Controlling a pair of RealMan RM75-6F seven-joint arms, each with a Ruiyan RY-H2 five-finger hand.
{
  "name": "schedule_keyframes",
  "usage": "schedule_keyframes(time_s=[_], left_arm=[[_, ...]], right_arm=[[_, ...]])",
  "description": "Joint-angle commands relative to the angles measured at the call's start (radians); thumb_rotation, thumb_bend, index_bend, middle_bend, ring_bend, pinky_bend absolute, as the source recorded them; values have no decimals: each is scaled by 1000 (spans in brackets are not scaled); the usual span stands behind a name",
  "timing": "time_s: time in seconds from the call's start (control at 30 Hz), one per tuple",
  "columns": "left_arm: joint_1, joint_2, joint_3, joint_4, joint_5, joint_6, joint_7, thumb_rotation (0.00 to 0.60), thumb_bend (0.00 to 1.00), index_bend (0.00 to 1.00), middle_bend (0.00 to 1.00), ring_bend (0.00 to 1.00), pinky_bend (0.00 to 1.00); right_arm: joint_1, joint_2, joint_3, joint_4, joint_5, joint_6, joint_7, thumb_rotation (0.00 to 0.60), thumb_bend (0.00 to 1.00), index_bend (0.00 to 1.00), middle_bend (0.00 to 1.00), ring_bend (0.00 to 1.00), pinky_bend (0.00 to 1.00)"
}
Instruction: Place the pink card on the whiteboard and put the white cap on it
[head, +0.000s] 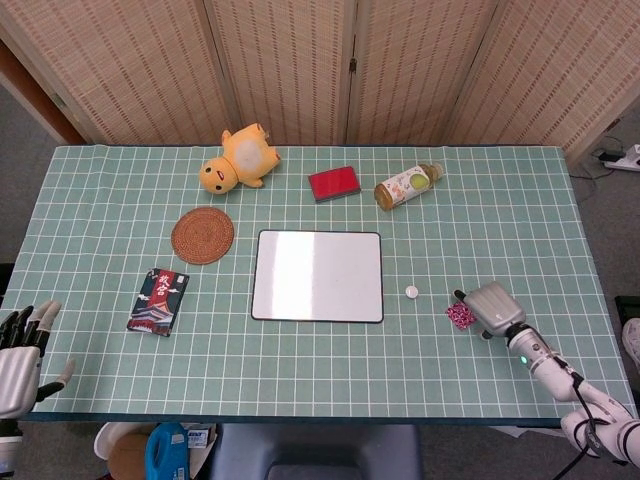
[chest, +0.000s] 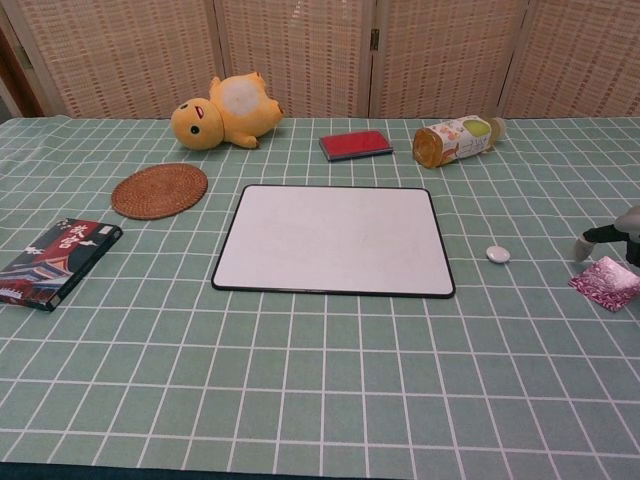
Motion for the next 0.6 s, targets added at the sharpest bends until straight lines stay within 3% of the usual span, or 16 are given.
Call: schedule_keyframes(time_s=[0.03,0.6], left_arm=[[0,0,0,0,0,0,0,600,308,0,0,0,0],[1,-2,-3,3,-3,-2,3,600,308,0,0,0,0]], right_arm=[[2,-2,-2,2,4,-3,-5,600,167,247,828,989,1000],[16,-10,-7,13,44,-32,-29,600,167,284,824,990,1000]])
